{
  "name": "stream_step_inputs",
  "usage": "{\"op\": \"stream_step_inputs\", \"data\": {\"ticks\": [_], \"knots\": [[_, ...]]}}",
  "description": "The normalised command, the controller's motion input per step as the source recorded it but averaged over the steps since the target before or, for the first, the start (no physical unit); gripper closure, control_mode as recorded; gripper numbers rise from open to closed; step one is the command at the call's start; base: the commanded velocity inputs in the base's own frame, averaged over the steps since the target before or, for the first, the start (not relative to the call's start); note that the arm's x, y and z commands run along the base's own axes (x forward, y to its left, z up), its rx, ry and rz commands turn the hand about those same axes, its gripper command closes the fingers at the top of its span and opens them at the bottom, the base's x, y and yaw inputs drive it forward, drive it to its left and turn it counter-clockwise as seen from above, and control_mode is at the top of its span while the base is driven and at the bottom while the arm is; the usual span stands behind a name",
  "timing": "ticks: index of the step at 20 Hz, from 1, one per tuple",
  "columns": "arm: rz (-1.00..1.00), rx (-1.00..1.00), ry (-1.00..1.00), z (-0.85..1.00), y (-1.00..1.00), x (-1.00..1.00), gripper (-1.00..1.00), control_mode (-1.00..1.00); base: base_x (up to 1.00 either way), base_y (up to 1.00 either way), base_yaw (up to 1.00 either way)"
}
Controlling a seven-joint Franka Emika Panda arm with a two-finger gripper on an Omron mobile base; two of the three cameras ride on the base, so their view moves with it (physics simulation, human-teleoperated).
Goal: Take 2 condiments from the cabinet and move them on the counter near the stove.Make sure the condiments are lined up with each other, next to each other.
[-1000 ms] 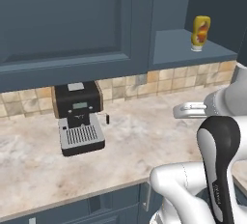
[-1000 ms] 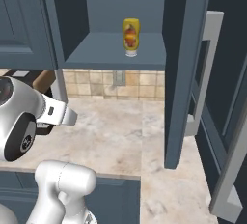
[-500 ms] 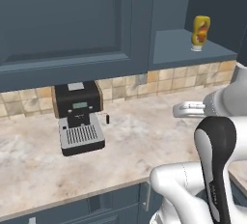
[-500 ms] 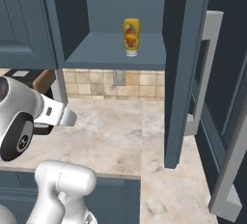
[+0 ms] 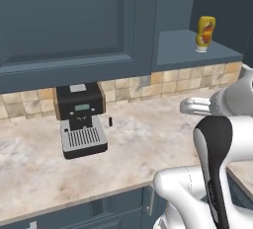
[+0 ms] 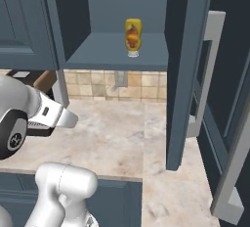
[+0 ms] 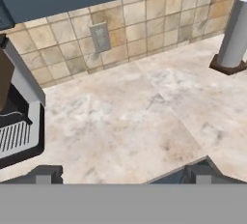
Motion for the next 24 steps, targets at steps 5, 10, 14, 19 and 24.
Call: {"op": "stream_step_inputs", "data": {"ticks": [5, 10, 14, 19, 24], "knots": [[0.01, 0.0, -0.12, 0.05, -0.46, 0.0, -1.0, -1.0, 0.0, 0.0, 0.0], [0.04, 0.0, -0.1, 0.01, -0.38, 0.0, -1.0, -1.0, 0.0, 0.0, 0.0], [0.0, 0.0, 0.0, 0.01, -0.09, 0.0, -1.0, -1.0, 0.0, 0.0, 0.0], [-0.03, 0.0, 0.0, 0.05, 0.0, 0.0, -1.0, -1.0, 0.0, 0.0, 0.0], [-0.05, 0.0, 0.0, 0.0, 0.0, 0.0, -1.0, -1.0, 0.0, 0.0, 0.0]]}}
